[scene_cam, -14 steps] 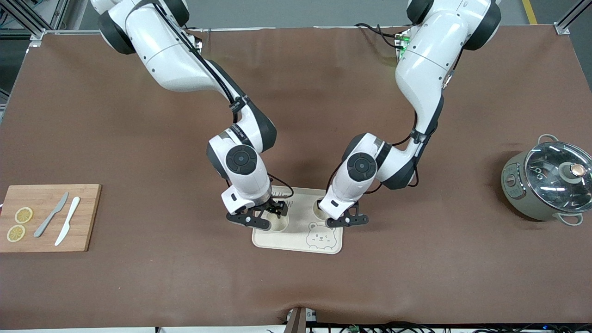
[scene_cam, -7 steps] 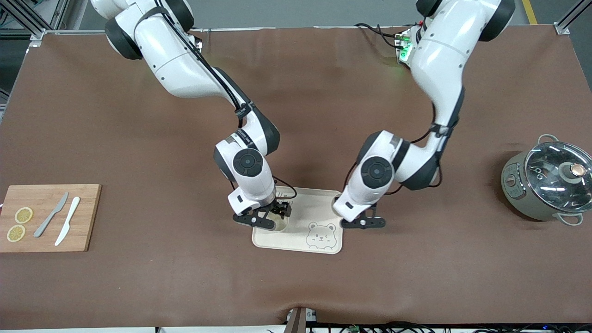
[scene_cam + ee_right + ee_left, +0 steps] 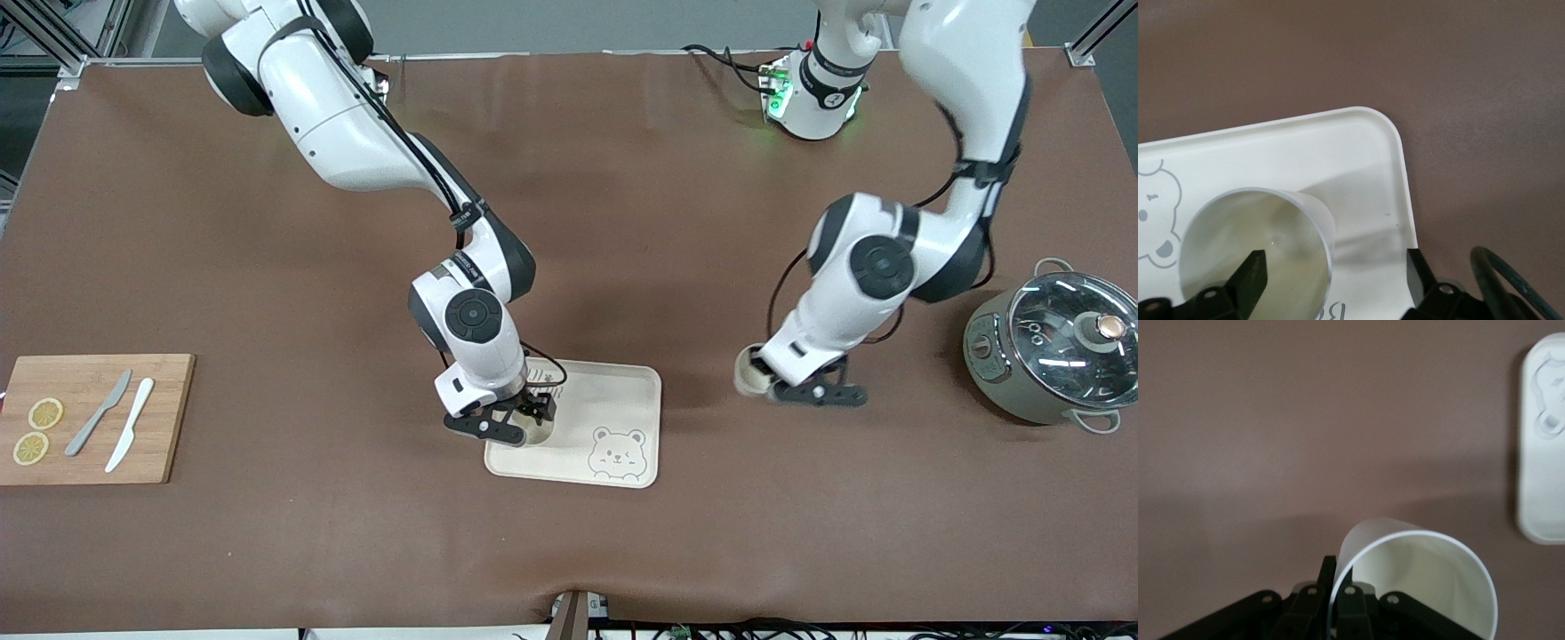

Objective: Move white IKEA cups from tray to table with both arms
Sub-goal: 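Lift the cups off the tray and carry them apart with both grippers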

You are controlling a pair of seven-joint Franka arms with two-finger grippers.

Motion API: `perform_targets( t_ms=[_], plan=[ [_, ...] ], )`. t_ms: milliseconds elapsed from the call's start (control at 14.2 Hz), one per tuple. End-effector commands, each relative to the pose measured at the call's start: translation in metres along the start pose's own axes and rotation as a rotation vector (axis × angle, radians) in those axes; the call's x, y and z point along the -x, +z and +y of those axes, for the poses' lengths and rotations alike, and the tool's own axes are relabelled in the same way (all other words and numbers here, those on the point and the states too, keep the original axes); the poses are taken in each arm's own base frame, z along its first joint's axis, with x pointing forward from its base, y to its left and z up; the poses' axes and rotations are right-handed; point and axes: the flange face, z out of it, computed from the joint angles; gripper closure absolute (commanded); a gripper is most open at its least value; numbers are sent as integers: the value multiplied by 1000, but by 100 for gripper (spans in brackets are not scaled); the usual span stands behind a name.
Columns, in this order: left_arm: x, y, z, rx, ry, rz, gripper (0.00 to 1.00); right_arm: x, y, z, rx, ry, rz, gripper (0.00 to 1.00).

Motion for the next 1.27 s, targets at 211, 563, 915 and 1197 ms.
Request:
perform_targets(
  t_ms=[211, 563, 915, 1197],
  plan=[
    [60, 4, -55, 3, 96, -42, 100, -5, -1, -2, 9, 22, 18, 90],
    [64, 54, -46, 78, 55, -90, 100, -6, -11, -3, 4, 50, 20, 100],
    [60, 76, -46, 96, 49, -66, 100, -28, -57, 19, 75, 82, -42, 100],
    [59, 77, -47, 95, 55, -64, 100, -69, -132, 64, 53, -23, -95, 100]
  ],
)
